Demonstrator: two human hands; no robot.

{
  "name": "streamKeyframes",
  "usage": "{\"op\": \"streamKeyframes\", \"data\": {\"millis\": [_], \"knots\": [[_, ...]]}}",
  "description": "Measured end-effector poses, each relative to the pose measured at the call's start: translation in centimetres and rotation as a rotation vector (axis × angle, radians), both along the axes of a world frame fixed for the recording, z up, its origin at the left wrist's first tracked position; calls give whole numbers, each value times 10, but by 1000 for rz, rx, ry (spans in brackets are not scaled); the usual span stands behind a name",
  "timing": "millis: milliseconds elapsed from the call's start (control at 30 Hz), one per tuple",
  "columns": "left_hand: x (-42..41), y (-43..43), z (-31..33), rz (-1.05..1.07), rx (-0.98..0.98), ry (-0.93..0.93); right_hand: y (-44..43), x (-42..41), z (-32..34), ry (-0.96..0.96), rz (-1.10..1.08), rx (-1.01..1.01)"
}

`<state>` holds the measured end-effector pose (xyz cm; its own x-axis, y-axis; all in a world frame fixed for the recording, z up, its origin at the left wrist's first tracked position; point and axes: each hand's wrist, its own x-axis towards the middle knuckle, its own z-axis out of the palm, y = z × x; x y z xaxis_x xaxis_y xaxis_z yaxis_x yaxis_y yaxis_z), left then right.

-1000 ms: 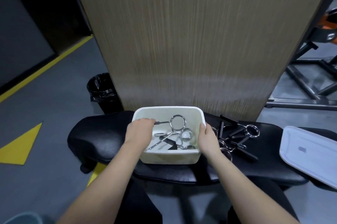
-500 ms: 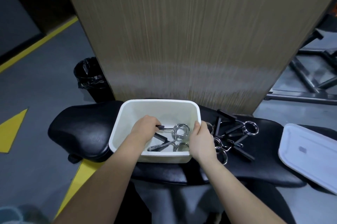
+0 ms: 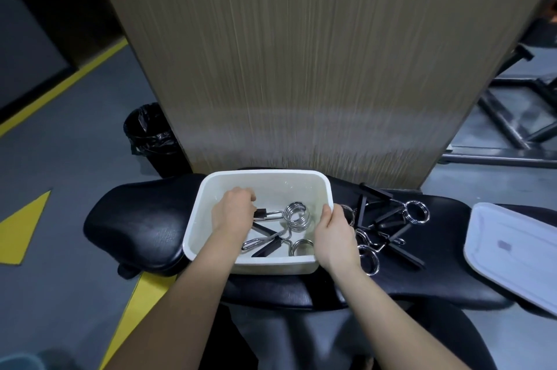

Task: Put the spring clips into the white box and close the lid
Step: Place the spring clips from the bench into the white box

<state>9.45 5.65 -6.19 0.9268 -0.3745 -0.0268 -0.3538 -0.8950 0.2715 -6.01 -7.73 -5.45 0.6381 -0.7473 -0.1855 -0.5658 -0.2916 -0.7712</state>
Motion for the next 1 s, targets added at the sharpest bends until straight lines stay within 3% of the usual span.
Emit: {"op": "streamKeyframes", "data": {"millis": [100,267,367,433,500,567,633,733,900,1000], "knots": [[-21,-3,15,-26,-146,-49,0,-1,1,4,1,13],[-71,-13,31,-124,-308,146,-2,-2,1,-26,-17,72],[-95,-18,31,-150,-246,127,-5,-6,4,-77,22,148],[-110,-17,27,-166,-105,-60,-6,-8,8,-106,34,233],[-119,-14,25,-239,-25,-193,-16,-12,8,-166,-66,353],[-119,-12,21,-302,27,-199,-36,-19,1,-240,-199,391],[-115,-10,17,-353,72,-199,-63,-28,-9,-240,-274,283],[-115,-10,14,-416,105,-225,-103,-40,-12,-89,-283,68],[-116,-11,20,-428,101,-233,-143,-55,-35,284,90,-212],[-115,-13,23,-411,118,-209,-137,-58,-48,301,173,-262]]}}
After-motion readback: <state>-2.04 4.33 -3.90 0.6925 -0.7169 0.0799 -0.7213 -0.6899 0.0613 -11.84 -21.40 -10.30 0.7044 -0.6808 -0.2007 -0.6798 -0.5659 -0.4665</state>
